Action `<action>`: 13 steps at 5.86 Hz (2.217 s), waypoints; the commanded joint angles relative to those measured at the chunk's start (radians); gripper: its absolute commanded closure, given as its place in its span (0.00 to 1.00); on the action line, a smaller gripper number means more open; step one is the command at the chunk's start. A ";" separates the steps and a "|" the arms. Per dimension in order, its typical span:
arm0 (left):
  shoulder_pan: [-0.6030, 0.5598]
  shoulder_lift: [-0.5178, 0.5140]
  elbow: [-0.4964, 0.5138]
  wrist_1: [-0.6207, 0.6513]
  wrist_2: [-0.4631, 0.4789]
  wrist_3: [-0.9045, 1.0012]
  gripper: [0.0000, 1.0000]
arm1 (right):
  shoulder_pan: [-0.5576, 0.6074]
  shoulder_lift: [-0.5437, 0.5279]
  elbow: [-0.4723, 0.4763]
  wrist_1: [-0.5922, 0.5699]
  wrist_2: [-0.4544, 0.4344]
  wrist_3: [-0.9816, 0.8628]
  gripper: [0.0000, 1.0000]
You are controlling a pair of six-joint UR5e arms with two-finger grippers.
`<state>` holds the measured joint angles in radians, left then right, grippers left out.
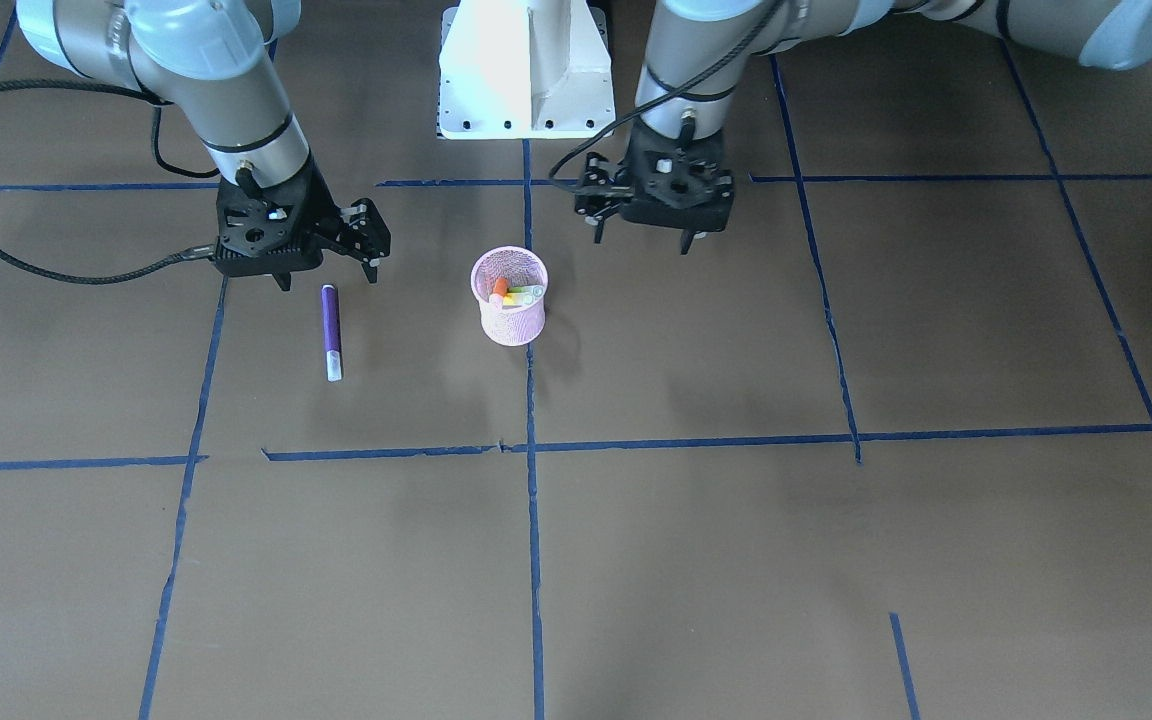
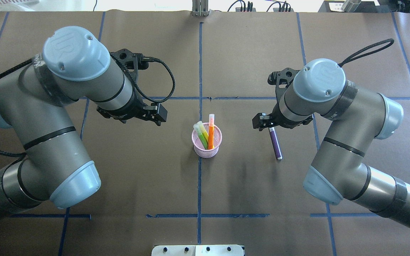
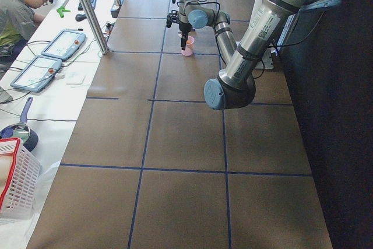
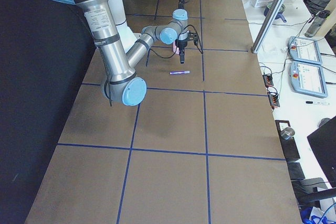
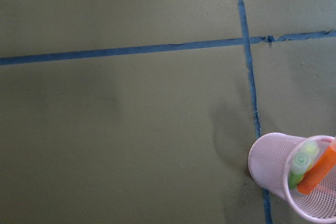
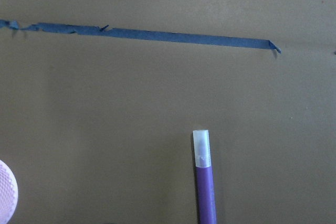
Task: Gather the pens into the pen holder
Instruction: 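Withdraw the left gripper while the right gripper moves over the purple marker, then lower the right gripper onto the purple marker and grasp it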
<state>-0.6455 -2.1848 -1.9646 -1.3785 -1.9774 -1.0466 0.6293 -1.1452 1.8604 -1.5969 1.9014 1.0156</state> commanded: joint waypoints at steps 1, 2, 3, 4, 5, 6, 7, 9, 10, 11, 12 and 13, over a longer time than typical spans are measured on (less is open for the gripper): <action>-0.005 0.008 -0.013 0.001 -0.001 -0.001 0.00 | -0.003 -0.002 -0.105 0.111 -0.005 -0.046 0.02; -0.005 0.010 -0.017 0.001 -0.003 -0.003 0.00 | -0.005 -0.001 -0.183 0.218 -0.005 -0.040 0.06; -0.003 0.011 -0.020 0.001 -0.003 -0.006 0.00 | -0.003 0.001 -0.199 0.242 -0.005 -0.040 0.15; -0.005 0.011 -0.023 0.001 -0.003 -0.009 0.00 | -0.005 0.002 -0.199 0.242 -0.005 -0.040 0.26; -0.005 0.011 -0.023 0.003 -0.003 -0.009 0.00 | -0.008 -0.004 -0.196 0.241 -0.005 -0.040 0.35; -0.005 0.011 -0.023 0.001 -0.003 -0.010 0.00 | -0.010 -0.007 -0.196 0.241 -0.005 -0.040 0.35; -0.005 0.013 -0.023 0.001 -0.003 -0.010 0.00 | -0.014 -0.011 -0.199 0.241 -0.007 -0.040 0.35; -0.003 0.014 -0.023 0.001 -0.003 -0.010 0.00 | -0.020 -0.016 -0.202 0.239 -0.005 -0.040 0.39; -0.003 0.014 -0.022 0.001 -0.004 -0.010 0.00 | -0.020 -0.018 -0.202 0.238 -0.005 -0.040 0.56; -0.003 0.014 -0.022 0.001 -0.005 -0.010 0.00 | -0.019 -0.018 -0.202 0.235 -0.005 -0.041 0.63; -0.003 0.014 -0.022 0.001 -0.005 -0.010 0.00 | -0.022 -0.027 -0.202 0.235 -0.005 -0.040 0.72; -0.003 0.014 -0.022 0.001 -0.005 -0.010 0.00 | -0.022 -0.031 -0.204 0.235 -0.005 -0.041 0.88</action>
<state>-0.6489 -2.1706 -1.9866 -1.3775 -1.9819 -1.0569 0.6082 -1.1712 1.6577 -1.3618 1.8960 0.9749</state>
